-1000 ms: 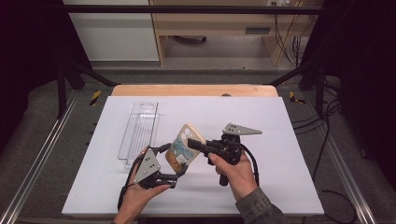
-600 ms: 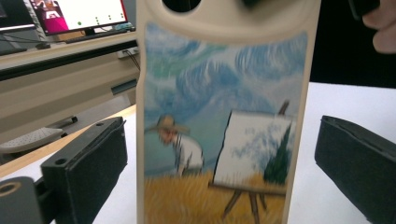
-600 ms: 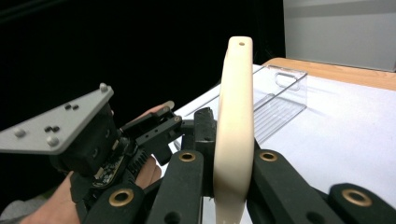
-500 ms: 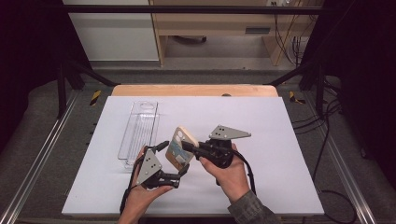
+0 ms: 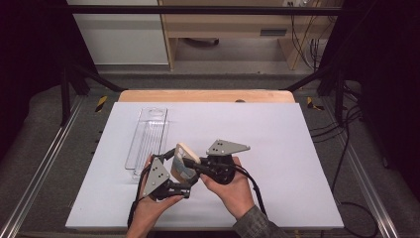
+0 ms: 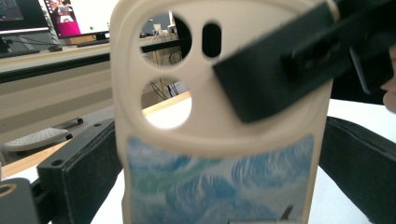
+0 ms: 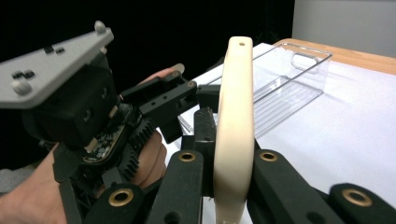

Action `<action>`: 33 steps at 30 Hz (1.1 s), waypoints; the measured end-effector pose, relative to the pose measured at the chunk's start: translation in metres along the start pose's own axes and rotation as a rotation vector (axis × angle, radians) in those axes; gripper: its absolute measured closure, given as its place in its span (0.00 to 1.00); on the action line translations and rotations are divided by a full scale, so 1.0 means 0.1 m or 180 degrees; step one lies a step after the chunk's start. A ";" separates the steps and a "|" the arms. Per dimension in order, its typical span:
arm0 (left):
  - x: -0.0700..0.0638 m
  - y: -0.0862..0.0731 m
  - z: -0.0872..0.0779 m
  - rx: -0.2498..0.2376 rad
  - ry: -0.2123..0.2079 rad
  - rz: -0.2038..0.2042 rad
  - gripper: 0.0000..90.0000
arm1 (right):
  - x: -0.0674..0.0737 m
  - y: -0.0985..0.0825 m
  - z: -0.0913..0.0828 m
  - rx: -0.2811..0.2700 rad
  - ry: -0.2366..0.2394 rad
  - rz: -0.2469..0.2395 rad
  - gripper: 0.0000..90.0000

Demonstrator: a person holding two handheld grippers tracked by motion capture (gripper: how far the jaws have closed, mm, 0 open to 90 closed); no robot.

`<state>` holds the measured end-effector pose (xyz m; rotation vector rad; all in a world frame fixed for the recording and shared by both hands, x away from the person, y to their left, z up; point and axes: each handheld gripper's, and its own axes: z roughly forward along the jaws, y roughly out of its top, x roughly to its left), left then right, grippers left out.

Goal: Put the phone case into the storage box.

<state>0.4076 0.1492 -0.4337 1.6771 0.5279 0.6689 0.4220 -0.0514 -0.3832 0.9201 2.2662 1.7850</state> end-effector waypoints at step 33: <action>0.00 0.08 -0.05 0.0020 0.0062 0.0034 0.12 | 0.00 -0.03 0.07 0.0033 0.0058 0.0063 0.94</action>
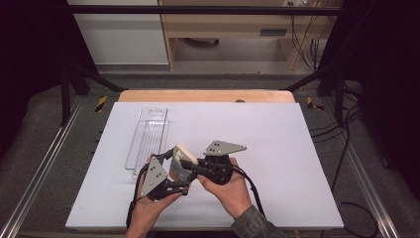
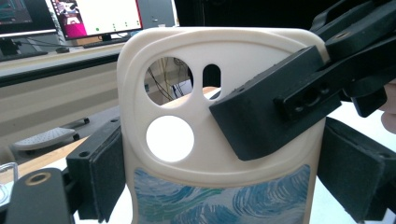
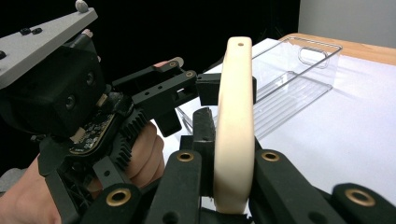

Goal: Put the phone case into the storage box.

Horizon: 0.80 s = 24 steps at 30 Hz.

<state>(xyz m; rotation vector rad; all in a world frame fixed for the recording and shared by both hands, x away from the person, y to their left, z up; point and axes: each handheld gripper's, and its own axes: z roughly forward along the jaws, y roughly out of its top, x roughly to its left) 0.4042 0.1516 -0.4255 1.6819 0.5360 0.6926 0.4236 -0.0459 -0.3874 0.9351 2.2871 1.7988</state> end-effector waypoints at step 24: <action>0.03 0.00 -0.02 0.0024 0.0058 0.0011 0.13 | 0.03 0.06 -0.07 -0.0063 -0.0221 -0.0049 0.68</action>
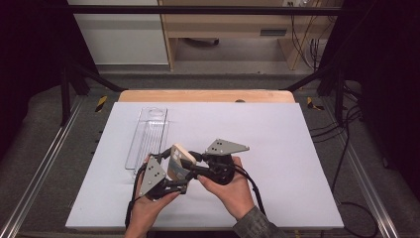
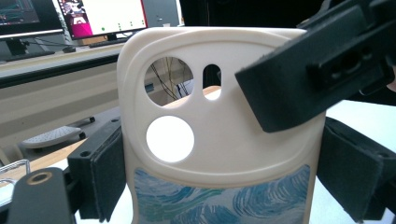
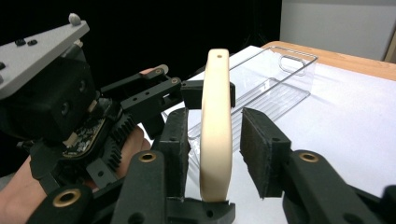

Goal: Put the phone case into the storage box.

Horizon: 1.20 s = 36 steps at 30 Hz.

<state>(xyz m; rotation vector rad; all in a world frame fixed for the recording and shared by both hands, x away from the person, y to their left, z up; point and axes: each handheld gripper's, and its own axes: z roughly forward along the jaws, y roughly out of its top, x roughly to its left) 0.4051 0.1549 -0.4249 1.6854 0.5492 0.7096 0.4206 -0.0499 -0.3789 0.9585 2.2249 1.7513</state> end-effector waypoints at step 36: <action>0.02 -0.01 -0.01 0.0010 0.0025 -0.0018 0.13 | -0.08 0.16 -0.14 -0.0171 -0.0314 -0.0031 0.33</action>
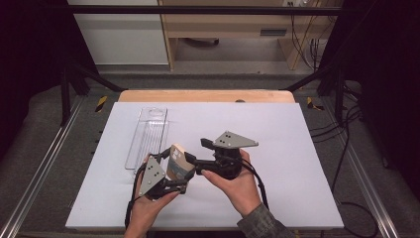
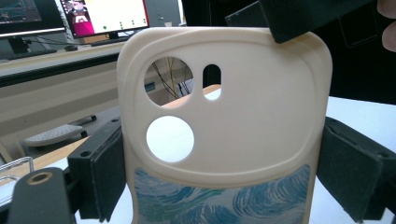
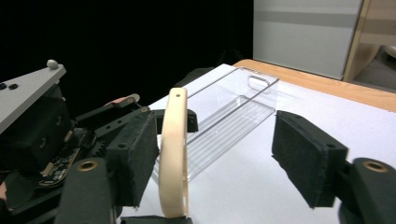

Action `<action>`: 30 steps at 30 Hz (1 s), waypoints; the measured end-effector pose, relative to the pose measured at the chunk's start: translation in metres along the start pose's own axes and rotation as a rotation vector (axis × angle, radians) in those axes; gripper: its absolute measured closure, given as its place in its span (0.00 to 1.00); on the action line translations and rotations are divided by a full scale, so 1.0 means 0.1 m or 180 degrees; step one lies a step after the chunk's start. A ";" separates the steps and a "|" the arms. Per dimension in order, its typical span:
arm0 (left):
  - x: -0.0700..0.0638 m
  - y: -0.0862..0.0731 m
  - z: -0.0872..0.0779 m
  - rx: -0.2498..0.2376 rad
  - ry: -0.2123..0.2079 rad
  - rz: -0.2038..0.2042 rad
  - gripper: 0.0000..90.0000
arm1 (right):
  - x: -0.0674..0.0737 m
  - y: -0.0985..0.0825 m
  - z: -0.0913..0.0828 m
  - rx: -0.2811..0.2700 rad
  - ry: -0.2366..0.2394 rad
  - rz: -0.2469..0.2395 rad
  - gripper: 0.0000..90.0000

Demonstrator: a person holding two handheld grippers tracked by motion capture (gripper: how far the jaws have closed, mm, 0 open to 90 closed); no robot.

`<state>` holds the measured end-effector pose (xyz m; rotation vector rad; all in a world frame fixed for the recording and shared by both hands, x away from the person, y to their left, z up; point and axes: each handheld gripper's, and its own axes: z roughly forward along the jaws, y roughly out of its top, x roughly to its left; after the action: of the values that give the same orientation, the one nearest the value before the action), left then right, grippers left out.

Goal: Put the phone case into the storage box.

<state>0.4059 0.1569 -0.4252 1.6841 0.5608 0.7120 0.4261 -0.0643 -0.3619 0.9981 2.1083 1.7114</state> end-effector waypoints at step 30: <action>0.02 0.05 -0.03 -0.0045 0.0045 -0.0133 0.13 | -0.60 -0.25 -0.51 -0.0461 -0.0620 0.0076 0.07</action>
<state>0.4048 0.1593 -0.4197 1.6507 0.5978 0.6967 0.4311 -0.1436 -0.3844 1.1020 1.8320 1.6760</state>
